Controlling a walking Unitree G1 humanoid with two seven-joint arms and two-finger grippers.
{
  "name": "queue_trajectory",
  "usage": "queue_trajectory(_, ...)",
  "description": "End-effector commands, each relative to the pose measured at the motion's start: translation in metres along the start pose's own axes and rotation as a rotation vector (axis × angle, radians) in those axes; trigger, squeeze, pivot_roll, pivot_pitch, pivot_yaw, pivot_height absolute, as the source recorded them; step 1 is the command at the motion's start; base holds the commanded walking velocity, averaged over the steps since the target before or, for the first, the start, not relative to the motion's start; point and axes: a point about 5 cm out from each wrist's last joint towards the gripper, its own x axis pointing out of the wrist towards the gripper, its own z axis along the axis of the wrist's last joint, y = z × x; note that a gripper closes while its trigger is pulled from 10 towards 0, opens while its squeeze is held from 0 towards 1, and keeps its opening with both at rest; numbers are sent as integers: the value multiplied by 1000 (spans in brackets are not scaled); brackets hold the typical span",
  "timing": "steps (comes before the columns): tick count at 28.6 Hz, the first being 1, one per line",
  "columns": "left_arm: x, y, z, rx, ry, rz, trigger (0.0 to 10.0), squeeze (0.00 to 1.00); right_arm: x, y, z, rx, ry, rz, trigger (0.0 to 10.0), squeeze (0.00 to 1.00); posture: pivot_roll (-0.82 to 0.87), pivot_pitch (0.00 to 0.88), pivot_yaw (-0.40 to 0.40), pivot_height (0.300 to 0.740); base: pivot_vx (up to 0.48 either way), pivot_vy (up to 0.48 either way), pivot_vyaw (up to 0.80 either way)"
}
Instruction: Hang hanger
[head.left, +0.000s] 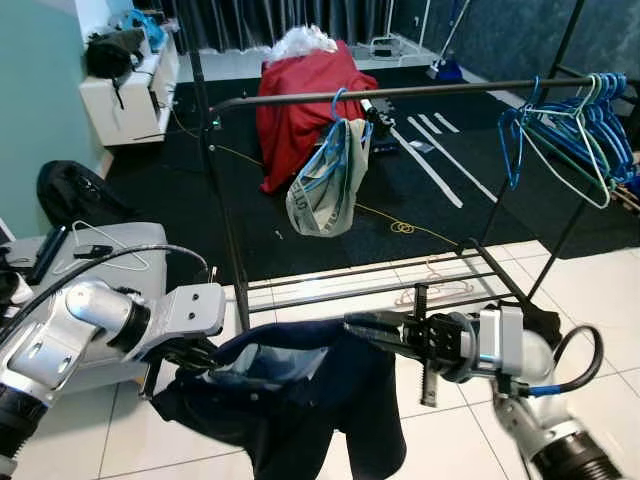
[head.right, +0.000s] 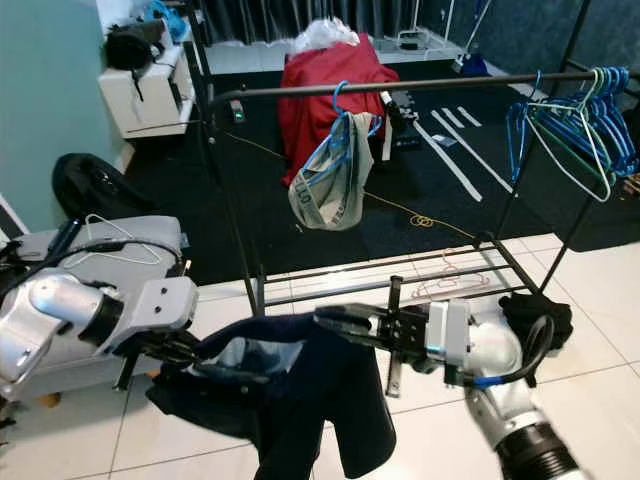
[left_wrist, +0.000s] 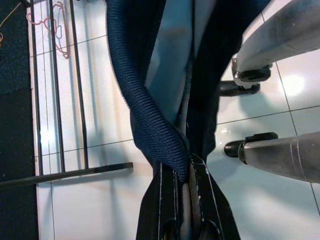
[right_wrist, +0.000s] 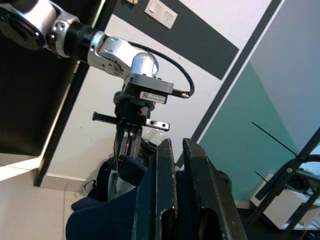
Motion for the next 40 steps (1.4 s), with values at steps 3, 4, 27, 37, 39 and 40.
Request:
queue_trajectory(3,-1,-3,-2,18,36,-33,0,0,-1,-1,1,-13,0,-53,10000,0,-38,12,44,740,0,0,0)
queue_trajectory(4,-1,-3,-2,18,36,-33,0,0,-1,-1,1,-13,0,-53,10000,0,-38,12,44,740,0,0,0)
queue_trajectory(27,11,-12,-3,101,87,-162,0,0,-2,-11,5,68,63,-20,10000,0,-44,33,42,740,0,0,0)
queue_trajectory(37,6,-3,-10,60,179,-164,0,0,7,-11,4,86,66,-47,10000,0,-47,44,45,740,0,0,0)
queue_trajectory(39,6,-3,-10,59,184,-166,0,0,8,-11,4,83,65,-49,10000,0,-48,44,45,740,0,0,0)
queue_trajectory(40,6,-3,-10,59,184,-166,0,0,8,-11,4,83,65,-49,10000,0,-48,44,45,740,0,0,0)
